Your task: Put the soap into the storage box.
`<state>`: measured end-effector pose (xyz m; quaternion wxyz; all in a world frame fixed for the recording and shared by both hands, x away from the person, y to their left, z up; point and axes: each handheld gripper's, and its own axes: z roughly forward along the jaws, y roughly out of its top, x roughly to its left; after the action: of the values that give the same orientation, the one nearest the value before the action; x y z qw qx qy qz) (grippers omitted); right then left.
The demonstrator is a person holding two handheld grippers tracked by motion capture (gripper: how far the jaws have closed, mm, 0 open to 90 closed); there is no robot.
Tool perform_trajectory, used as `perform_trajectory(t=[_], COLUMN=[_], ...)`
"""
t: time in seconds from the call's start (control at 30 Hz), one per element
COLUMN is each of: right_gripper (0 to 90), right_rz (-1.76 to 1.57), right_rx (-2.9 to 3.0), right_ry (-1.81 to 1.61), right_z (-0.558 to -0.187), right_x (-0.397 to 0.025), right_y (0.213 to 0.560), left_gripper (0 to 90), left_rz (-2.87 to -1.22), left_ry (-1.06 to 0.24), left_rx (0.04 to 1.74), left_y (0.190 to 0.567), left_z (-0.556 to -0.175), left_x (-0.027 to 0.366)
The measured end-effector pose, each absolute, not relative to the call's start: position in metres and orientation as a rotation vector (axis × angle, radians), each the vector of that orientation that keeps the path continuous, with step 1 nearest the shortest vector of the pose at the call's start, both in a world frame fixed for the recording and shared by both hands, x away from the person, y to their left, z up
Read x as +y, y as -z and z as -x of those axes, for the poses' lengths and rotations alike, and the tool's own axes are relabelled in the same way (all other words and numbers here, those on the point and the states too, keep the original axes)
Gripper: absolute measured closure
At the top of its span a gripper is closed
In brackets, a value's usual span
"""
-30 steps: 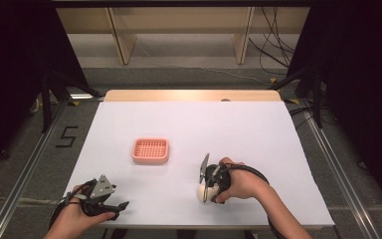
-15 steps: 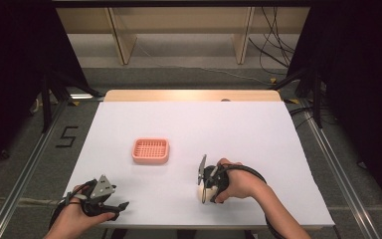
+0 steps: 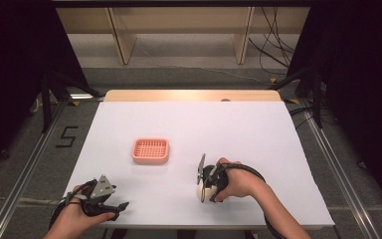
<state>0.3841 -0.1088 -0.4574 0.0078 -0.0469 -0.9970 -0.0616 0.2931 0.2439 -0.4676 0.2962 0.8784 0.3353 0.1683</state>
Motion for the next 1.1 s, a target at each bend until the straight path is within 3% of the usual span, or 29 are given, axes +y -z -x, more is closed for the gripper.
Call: perform_trajectory(t=[0.53,0.6,1.1], right_gripper=[50.0,50.1,50.4], right_rz=[0.082,0.248,0.242], right_rx=[-3.133,-3.113,-3.119], right_ry=[0.183,0.118,0.276], right_z=[-0.3891,-0.3828,-0.3854], right_x=[-0.1068,-0.1077,-0.1151], right_y=[0.4575,0.4551,0.4568], left_gripper=[29.4,29.4,29.5], left_rz=[-2.346,-2.347,-2.328], left_ry=[-0.44,-0.439,-0.434], left_rx=[0.902,0.901,0.905], left_y=[0.4678,0.4678,0.4688], left_z=[-0.2931,-0.2931,-0.2927], left_x=[0.2436,0.2436,0.2434])
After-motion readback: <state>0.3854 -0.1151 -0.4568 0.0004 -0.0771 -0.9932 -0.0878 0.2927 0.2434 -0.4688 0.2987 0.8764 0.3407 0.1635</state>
